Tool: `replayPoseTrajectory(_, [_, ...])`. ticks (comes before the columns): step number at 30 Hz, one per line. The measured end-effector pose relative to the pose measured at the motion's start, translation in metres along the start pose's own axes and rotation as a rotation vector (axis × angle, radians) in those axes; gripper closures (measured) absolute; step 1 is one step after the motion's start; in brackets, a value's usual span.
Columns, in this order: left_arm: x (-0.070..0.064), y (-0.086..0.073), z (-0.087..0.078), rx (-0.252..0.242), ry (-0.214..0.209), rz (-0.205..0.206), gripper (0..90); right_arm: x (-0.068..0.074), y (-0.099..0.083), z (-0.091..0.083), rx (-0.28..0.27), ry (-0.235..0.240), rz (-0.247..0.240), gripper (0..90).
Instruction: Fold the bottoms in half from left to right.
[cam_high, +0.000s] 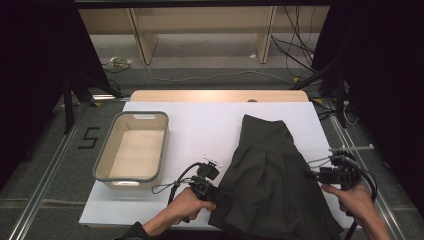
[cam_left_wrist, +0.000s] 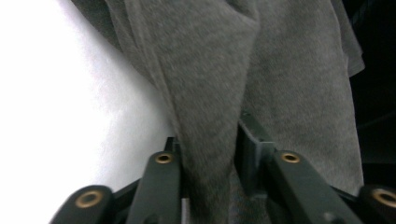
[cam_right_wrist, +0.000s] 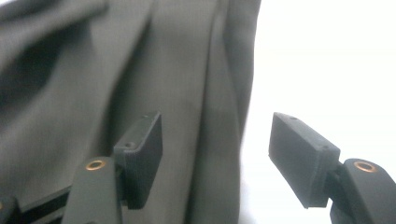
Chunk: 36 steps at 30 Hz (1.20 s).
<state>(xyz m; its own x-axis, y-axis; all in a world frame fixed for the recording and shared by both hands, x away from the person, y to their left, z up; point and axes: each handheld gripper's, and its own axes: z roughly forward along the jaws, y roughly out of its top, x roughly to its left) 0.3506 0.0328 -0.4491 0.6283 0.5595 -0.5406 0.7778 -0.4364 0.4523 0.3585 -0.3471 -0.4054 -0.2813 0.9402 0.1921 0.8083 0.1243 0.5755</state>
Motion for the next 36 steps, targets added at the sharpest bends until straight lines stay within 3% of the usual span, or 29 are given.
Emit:
replayPoseTrajectory(4, [0.003,-0.005,-0.003,0.005,0.002,0.003,69.5,0.002,0.033,0.018,-0.022,0.009,-0.02,37.0])
replayPoseTrajectory(8, [0.005,-0.009,-0.004,0.012,0.006,0.013,73.9,0.001,0.054,0.039,-0.017,0.035,-0.002,44.1])
replayPoseTrajectory(12, [0.005,-0.01,-0.004,0.014,-0.004,0.021,76.6,-0.007,0.059,0.06,0.04,0.053,0.032,50.3])
replayPoseTrajectory(15, [0.004,-0.01,-0.004,0.016,-0.008,0.025,78.0,-0.007,0.056,0.07,0.075,0.081,0.033,64.7])
replayPoseTrajectory(17, [0.003,-0.01,-0.003,0.022,-0.013,0.033,78.6,-0.003,0.054,0.071,0.088,0.065,0.01,75.8])
replayPoseTrajectory(20, [0.0,-0.011,-0.004,0.023,-0.022,0.04,79.1,0.0,0.057,0.061,0.061,0.058,-0.003,84.5])
replayPoseTrajectory(23, [-0.007,-0.012,-0.004,0.014,-0.044,0.056,79.7,-0.003,0.061,0.046,0.01,0.038,-0.021,86.2])
replayPoseTrajectory(26, [-0.012,-0.012,-0.002,0.019,-0.062,0.064,80.8,-0.011,0.064,0.036,-0.035,0.019,-0.01,86.4])
replayPoseTrajectory(31, [-0.02,-0.015,0.008,0.055,-0.067,0.094,79.9,-0.017,0.058,0.052,0.018,-0.024,0.012,84.3])
replayPoseTrajectory(36, [-0.021,-0.018,0.013,0.076,-0.064,0.106,79.9,-0.018,0.051,0.064,0.049,-0.047,0.003,79.4])
